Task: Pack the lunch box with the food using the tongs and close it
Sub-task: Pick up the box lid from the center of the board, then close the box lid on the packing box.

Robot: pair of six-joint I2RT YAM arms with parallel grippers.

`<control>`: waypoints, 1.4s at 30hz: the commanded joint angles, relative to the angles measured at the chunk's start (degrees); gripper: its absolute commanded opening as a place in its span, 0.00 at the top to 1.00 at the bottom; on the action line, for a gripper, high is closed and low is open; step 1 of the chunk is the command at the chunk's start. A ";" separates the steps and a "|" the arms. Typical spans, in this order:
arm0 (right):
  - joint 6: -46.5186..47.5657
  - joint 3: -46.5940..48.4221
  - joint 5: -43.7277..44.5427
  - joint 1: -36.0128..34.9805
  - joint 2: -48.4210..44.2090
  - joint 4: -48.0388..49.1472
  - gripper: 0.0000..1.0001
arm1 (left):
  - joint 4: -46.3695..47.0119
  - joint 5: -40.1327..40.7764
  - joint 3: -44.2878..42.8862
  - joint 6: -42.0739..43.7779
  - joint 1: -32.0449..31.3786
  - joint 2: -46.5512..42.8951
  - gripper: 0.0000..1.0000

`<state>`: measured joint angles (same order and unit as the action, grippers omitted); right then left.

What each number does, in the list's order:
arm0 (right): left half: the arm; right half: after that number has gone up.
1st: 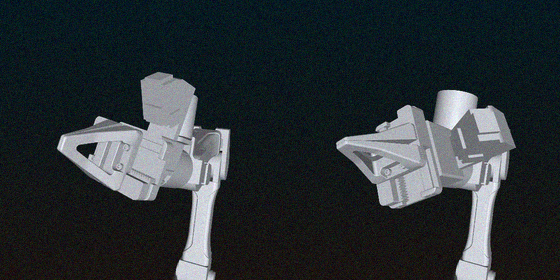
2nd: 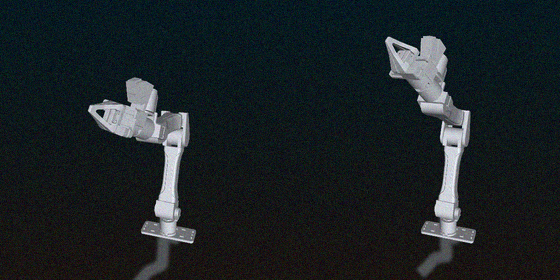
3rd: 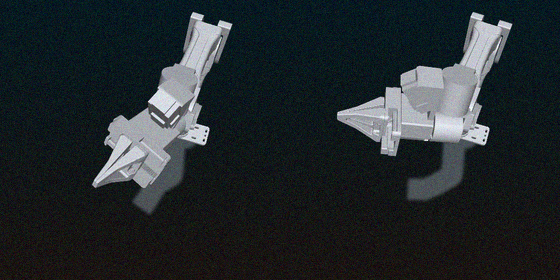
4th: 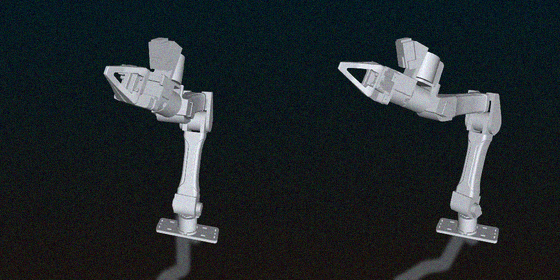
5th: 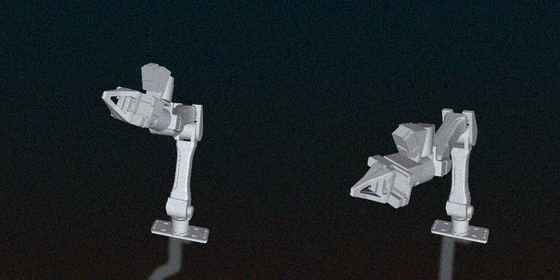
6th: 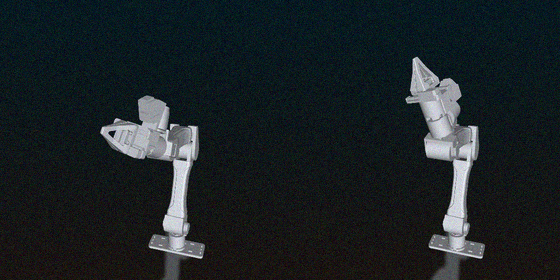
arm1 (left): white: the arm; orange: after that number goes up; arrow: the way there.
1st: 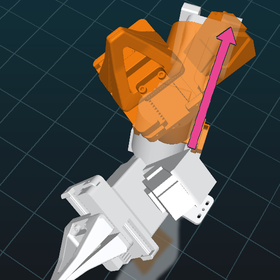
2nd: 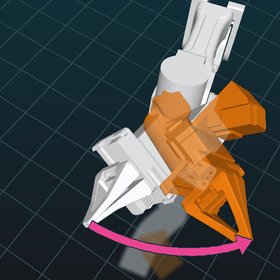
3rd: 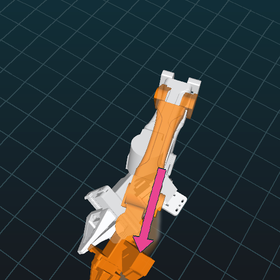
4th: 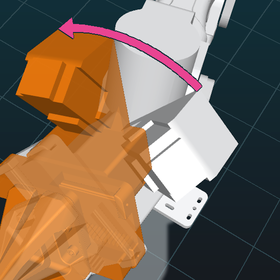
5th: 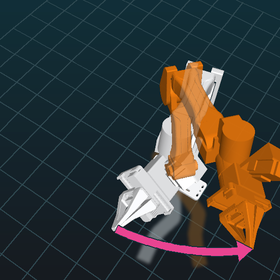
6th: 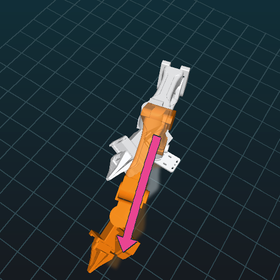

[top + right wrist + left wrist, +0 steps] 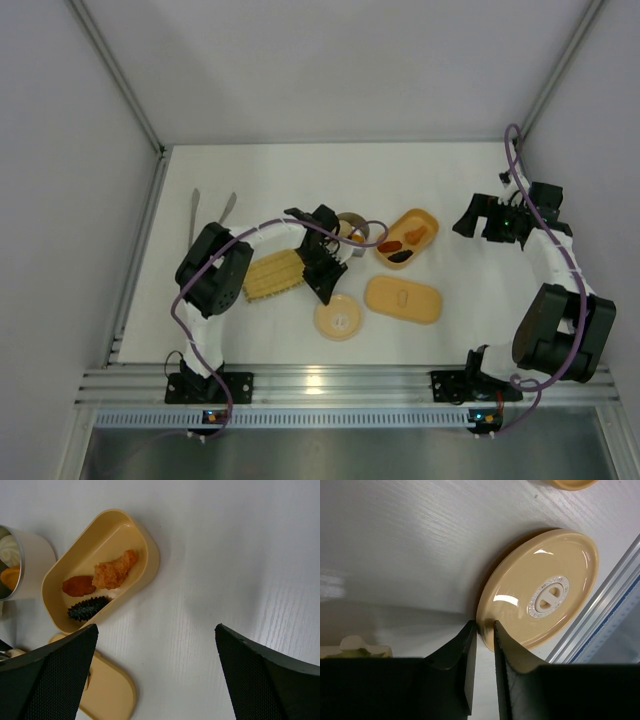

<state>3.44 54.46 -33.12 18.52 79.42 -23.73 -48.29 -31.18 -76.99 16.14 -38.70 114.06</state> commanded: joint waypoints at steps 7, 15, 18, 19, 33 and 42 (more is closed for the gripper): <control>1.30 4.52 -1.94 0.72 -1.63 -2.99 0.01 | -0.66 -2.39 -2.64 -1.02 -0.24 -2.78 1.00; 2.44 5.05 -2.21 0.72 -2.60 -4.31 0.01 | -5.92 -2.92 -7.73 -1.82 -0.06 -8.94 1.00; 2.80 4.96 -2.38 0.72 -2.86 -4.57 0.01 | -7.69 -3.80 -10.88 -1.81 0.64 -9.65 1.00; 2.88 4.87 -2.30 0.72 -2.95 -4.75 0.01 | -9.00 -4.15 -11.94 -1.99 0.99 -9.56 1.00; 4.03 5.57 -5.81 -0.33 -5.50 -3.52 0.01 | -12.71 -3.19 -43.59 -11.66 15.32 7.39 1.00; 3.85 5.13 -5.72 -2.97 -4.45 -1.32 0.01 | -11.03 -4.42 -49.57 -13.94 16.11 16.71 1.00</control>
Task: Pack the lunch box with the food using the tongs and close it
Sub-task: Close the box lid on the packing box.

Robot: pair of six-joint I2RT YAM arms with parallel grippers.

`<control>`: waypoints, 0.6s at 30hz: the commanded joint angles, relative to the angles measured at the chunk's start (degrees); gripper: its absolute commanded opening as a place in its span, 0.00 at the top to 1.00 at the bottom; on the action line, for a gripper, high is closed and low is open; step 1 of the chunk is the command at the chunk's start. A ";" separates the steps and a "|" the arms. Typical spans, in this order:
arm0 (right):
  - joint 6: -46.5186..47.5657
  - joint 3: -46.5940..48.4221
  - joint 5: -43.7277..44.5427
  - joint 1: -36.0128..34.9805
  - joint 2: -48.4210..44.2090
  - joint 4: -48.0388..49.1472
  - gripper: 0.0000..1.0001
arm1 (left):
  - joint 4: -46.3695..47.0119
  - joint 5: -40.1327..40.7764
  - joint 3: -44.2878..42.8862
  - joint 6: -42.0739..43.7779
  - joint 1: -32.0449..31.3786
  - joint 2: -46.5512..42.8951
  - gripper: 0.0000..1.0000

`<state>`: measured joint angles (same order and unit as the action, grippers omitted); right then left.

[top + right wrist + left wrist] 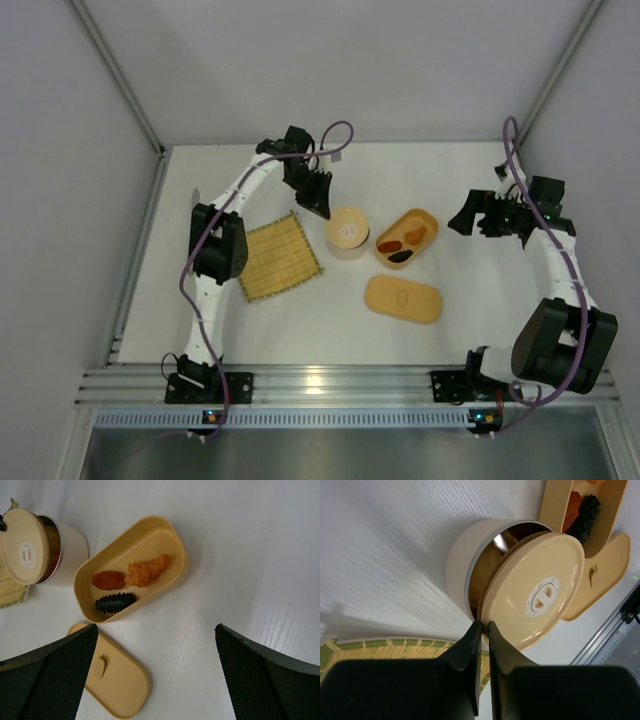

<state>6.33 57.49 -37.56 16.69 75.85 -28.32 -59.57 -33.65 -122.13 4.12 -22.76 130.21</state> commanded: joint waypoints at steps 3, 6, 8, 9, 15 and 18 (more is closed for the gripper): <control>1.14 2.27 -1.11 -1.22 -0.01 2.92 0.01 | 0.60 -2.30 -5.75 -2.27 0.26 2.06 1.00; 1.41 1.83 -0.93 -1.31 0.00 2.92 0.01 | 0.51 -2.30 -6.28 -2.36 0.26 2.85 1.00; 1.49 1.57 -0.93 -1.31 -0.09 3.09 0.01 | 0.60 -2.30 -6.28 -2.45 0.26 3.03 1.00; 1.49 1.57 -0.93 -1.31 -0.09 3.09 0.01 | 0.68 -2.04 -6.37 -2.54 0.26 3.20 1.00; 1.58 1.57 -0.94 -1.92 0.08 3.35 0.01 | 0.16 -1.68 -6.28 -2.36 0.26 4.00 1.00; 1.67 1.74 -0.85 -2.27 0.43 3.44 0.01 | -0.02 -1.51 -5.67 -2.27 0.26 4.08 1.00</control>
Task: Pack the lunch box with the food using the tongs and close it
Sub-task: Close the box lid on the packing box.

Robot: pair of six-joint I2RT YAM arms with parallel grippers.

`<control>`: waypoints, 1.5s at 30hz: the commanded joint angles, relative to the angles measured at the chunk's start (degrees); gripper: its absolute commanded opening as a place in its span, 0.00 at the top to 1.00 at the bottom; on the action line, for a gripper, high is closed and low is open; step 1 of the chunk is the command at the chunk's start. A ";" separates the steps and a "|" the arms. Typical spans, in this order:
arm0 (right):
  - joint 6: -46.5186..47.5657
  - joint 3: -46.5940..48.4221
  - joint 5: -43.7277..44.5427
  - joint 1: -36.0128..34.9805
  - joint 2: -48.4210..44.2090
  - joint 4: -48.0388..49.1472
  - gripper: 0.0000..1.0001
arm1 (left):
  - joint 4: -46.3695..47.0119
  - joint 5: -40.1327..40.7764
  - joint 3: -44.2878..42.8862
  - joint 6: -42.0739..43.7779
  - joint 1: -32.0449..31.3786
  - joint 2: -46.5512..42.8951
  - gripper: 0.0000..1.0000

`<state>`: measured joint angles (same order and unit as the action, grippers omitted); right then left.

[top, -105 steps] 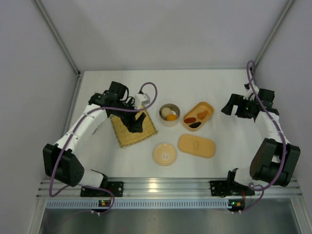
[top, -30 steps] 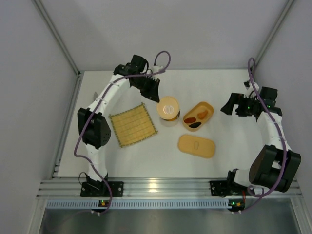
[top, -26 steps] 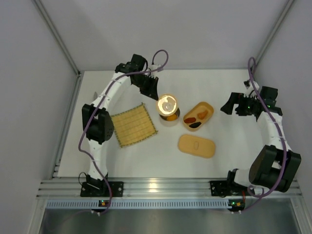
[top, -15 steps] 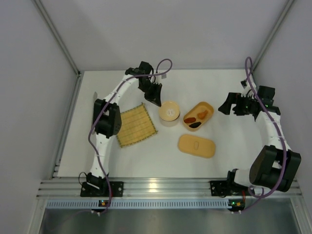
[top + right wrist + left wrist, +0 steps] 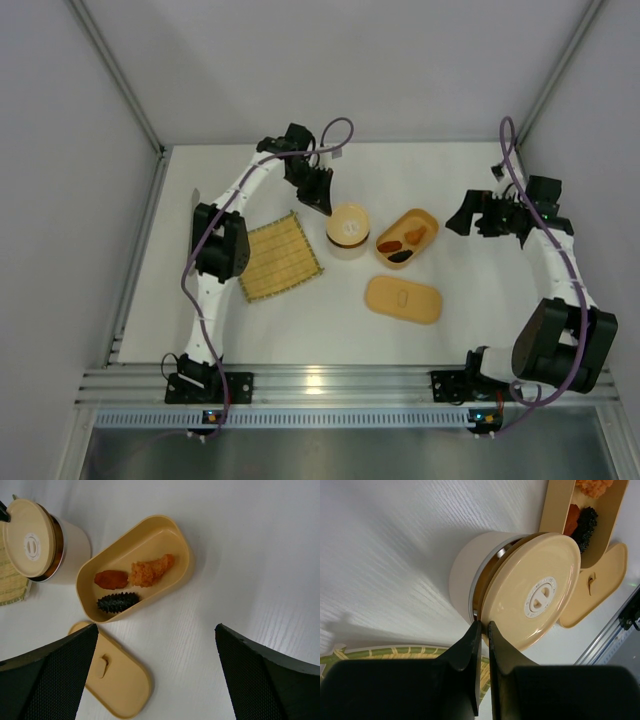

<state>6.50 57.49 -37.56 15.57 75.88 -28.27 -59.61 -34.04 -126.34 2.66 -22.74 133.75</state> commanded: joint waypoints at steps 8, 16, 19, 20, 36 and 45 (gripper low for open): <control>1.32 1.74 -0.32 -2.04 1.03 3.93 0.01 | -0.68 0.82 -0.57 -0.63 0.24 1.07 1.00; 0.88 2.36 2.40 -5.11 1.55 4.98 0.00 | -0.77 1.52 0.04 -0.37 -0.11 1.51 0.98; 0.71 2.45 3.19 -6.34 1.64 5.42 0.01 | -0.77 1.79 0.05 -0.46 -0.11 1.51 0.92; 0.70 2.53 3.54 -7.13 1.56 5.51 0.01 | -0.77 1.87 -0.04 -0.46 -0.11 1.51 0.87; -2.28 5.87 12.33 -19.87 3.92 12.97 0.15 | 4.06 -3.47 2.67 -0.45 2.34 -7.89 0.32; -5.88 14.39 14.79 -28.49 14.81 15.61 0.32 | 7.94 -9.65 9.53 1.11 7.27 -18.08 0.31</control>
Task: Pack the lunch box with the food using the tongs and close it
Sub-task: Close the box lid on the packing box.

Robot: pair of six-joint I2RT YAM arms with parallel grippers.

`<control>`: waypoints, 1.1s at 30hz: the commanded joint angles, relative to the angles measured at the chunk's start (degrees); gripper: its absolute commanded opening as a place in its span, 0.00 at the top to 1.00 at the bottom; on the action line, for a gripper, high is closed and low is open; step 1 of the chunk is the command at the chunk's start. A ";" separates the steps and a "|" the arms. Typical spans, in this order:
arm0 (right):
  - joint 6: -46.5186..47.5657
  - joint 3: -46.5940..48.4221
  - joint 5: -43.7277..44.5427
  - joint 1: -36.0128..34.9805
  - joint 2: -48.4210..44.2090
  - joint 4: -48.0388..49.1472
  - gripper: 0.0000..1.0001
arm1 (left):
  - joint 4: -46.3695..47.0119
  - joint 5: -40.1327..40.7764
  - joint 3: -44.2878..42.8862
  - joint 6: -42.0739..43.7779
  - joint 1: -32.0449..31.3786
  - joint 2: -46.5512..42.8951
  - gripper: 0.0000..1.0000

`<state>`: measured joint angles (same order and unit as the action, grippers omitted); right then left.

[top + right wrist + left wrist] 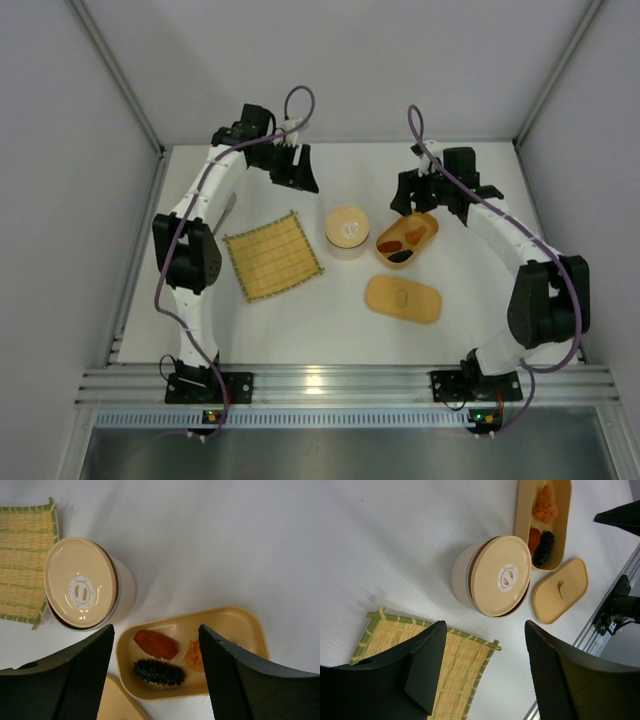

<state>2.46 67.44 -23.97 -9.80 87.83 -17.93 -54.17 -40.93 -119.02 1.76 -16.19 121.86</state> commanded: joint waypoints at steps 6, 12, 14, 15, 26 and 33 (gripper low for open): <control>-4.02 11.48 1.82 -8.12 13.31 4.93 0.38 | 7.32 -0.12 14.42 2.28 0.80 -12.43 0.31; -4.48 16.49 2.69 -10.59 18.51 3.17 0.46 | 10.67 1.55 20.84 1.58 0.80 -15.60 0.31; -4.31 17.46 2.70 -10.85 19.92 2.65 0.48 | 11.11 1.90 21.37 1.67 0.80 -16.22 0.31; -4.13 17.90 2.61 -11.03 20.79 2.38 0.48 | 11.28 2.16 21.81 1.67 0.89 -16.48 0.31; -2.99 19.40 -0.38 -12.26 23.88 -0.79 0.52 | 13.65 4.36 23.92 1.14 1.24 -18.24 0.31; -2.99 18.08 -1.70 -12.26 23.70 -1.23 0.56 | 14.09 4.45 24.01 1.14 1.33 -17.98 0.31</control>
<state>-1.08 84.47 -23.99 -20.95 111.26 -18.81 -43.07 -36.27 -95.46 3.05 -15.29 106.34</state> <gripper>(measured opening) 0.445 0.689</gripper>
